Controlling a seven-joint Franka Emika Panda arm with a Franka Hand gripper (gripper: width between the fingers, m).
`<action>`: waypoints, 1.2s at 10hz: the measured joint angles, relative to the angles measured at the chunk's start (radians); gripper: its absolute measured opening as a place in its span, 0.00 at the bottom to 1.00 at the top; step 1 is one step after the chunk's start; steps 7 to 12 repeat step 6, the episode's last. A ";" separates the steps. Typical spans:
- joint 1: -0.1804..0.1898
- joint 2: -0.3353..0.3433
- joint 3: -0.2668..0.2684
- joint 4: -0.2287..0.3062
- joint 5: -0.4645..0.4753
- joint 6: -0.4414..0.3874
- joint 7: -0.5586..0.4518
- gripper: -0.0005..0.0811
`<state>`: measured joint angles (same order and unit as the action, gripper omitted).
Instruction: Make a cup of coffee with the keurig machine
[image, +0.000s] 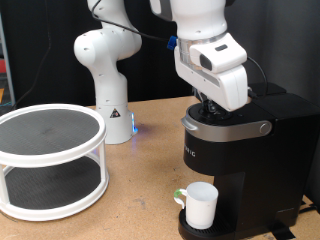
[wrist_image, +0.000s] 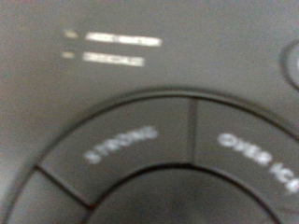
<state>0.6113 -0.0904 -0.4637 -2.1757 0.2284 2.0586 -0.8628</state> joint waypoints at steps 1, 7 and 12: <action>0.000 -0.020 0.000 -0.020 0.000 0.005 -0.001 0.01; -0.001 -0.100 0.000 -0.071 -0.012 0.034 0.001 0.01; -0.001 -0.100 0.000 -0.071 -0.012 0.034 0.001 0.01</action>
